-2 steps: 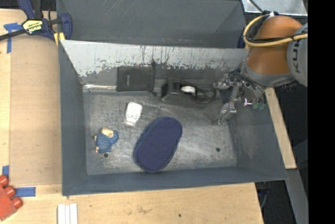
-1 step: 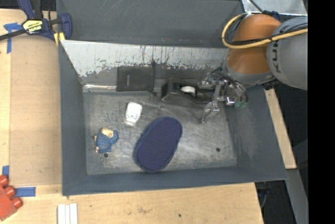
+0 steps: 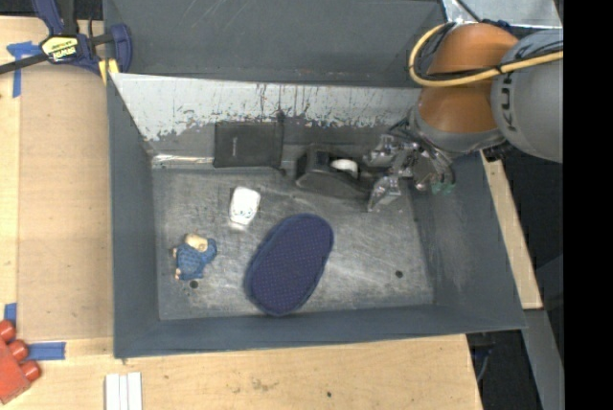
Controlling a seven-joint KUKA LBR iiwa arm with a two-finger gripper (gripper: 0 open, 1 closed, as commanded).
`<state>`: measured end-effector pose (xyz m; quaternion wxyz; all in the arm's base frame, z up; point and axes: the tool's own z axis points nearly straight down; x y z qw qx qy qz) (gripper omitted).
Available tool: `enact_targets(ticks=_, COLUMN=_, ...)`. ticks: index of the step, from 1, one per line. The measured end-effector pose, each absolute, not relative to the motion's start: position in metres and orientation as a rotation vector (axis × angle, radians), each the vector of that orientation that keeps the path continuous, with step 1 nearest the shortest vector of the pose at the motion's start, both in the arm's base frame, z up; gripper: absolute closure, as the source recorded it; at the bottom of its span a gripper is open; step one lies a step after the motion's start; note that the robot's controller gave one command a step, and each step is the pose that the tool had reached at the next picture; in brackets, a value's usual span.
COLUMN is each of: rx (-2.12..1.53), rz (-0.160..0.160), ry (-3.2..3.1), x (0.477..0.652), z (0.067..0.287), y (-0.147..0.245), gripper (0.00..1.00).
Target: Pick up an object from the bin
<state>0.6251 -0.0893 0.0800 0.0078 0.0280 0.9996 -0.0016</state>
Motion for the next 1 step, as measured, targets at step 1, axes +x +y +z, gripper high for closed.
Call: enact_targets(ticks=1, rx=-0.284, rz=-0.007, ry=3.124, x=0.5951, z=0.2564, y=-0.144, gripper=1.0)
